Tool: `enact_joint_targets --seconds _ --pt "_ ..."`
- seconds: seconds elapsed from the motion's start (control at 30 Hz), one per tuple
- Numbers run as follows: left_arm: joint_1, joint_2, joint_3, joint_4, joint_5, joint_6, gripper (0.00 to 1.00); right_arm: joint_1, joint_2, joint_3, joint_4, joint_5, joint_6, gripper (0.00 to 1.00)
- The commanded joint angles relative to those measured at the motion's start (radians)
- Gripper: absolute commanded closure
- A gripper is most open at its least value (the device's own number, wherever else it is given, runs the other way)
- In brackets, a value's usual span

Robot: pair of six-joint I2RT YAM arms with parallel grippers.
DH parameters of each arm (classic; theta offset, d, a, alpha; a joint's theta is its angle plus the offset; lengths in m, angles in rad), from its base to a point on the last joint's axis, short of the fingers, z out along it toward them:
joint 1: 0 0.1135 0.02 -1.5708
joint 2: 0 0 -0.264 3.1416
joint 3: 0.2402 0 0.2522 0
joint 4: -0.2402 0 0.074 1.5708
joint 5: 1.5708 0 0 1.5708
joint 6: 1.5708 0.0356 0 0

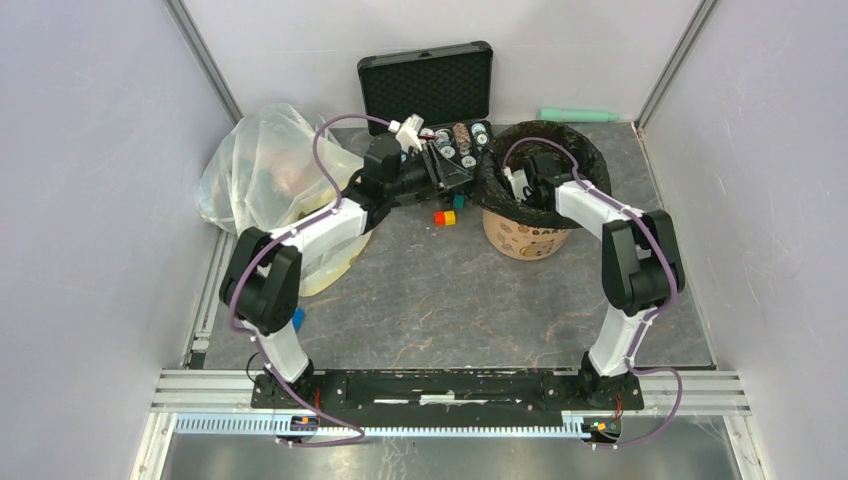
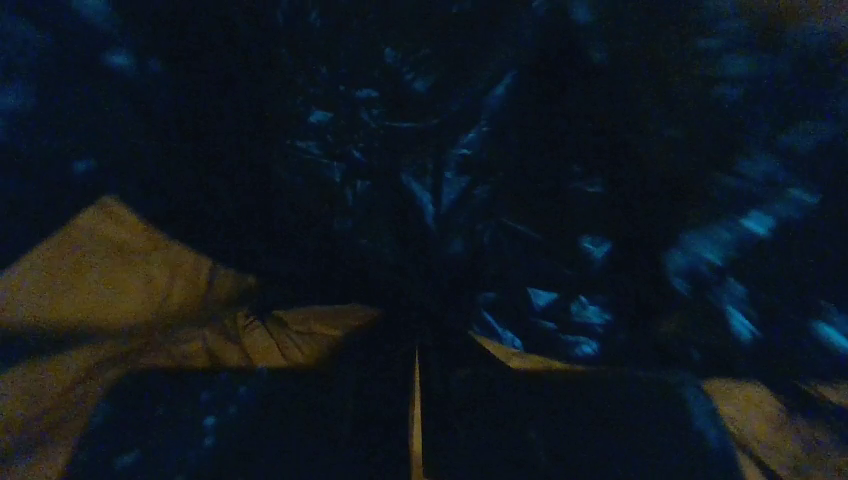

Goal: Put the trash bags into the trash bin

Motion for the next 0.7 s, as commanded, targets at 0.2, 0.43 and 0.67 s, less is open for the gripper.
enact_joint_targets --seconds 0.2,0.43,0.67 --pt "0.014 -0.126 -0.021 -0.135 -0.073 0.097 0.54 -0.001 -0.167 0.005 -0.007 0.017 0.021 0.94" --pt "0.014 -0.153 -0.043 -0.149 -0.071 0.11 0.54 0.0 -0.243 0.041 -0.04 0.039 0.035 0.87" --pt "-0.011 -0.17 -0.042 -0.146 -0.045 0.129 0.53 -0.002 -0.308 0.037 -0.02 0.097 0.056 0.76"
